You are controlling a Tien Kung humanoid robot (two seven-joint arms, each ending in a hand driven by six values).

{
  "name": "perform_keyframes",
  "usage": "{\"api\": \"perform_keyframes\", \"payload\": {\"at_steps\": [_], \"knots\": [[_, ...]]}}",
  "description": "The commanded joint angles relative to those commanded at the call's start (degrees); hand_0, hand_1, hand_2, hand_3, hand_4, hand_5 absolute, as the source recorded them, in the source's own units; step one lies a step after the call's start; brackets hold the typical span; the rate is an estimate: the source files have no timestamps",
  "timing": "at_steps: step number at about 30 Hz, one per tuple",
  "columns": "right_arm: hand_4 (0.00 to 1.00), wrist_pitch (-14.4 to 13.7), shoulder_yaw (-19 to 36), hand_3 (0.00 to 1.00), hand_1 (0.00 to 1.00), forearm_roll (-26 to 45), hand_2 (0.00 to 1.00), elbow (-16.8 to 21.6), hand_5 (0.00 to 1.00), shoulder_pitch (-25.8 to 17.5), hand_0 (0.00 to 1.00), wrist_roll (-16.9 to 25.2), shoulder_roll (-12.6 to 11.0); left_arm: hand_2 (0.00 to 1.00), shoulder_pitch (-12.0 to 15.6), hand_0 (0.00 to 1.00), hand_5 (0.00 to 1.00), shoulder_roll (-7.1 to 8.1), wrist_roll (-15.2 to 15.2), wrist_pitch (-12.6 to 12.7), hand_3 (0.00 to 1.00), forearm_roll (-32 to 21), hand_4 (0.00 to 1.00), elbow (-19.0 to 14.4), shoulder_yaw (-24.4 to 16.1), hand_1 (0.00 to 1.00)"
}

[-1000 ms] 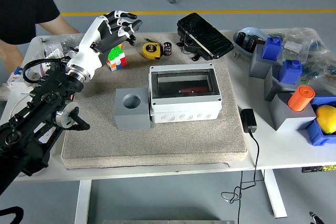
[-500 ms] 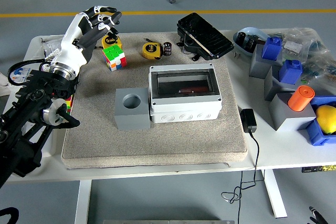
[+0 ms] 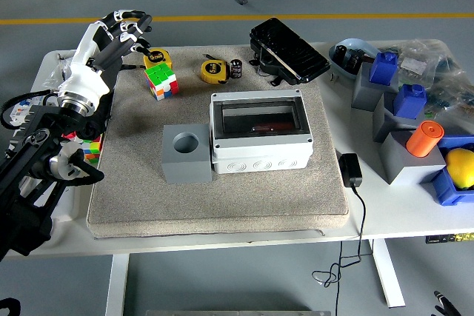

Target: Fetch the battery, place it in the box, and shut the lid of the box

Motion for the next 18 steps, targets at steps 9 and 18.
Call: {"api": "perform_keyframes", "payload": {"at_steps": [9, 18], "knots": [[0.879, -0.06, -0.35, 0.535, 0.636, 0.04, 0.635, 0.00, 0.434, 0.04, 0.658, -0.05, 0.10, 0.460, 0.36, 0.259, 0.301, 0.34, -0.14, 0.09, 0.513, -0.12, 0.933, -0.59, -0.43, 0.324], [0.878, 0.24, -1.61, 0.535, 0.637, -0.14, 0.635, 0.17, 0.434, 0.86, 0.659, -0.81, -0.11, 0.461, 0.93, 0.260, 0.299, 1.74, 0.48, -0.28, 0.513, -0.38, 0.932, -0.93, 0.07, 0.325]]}}
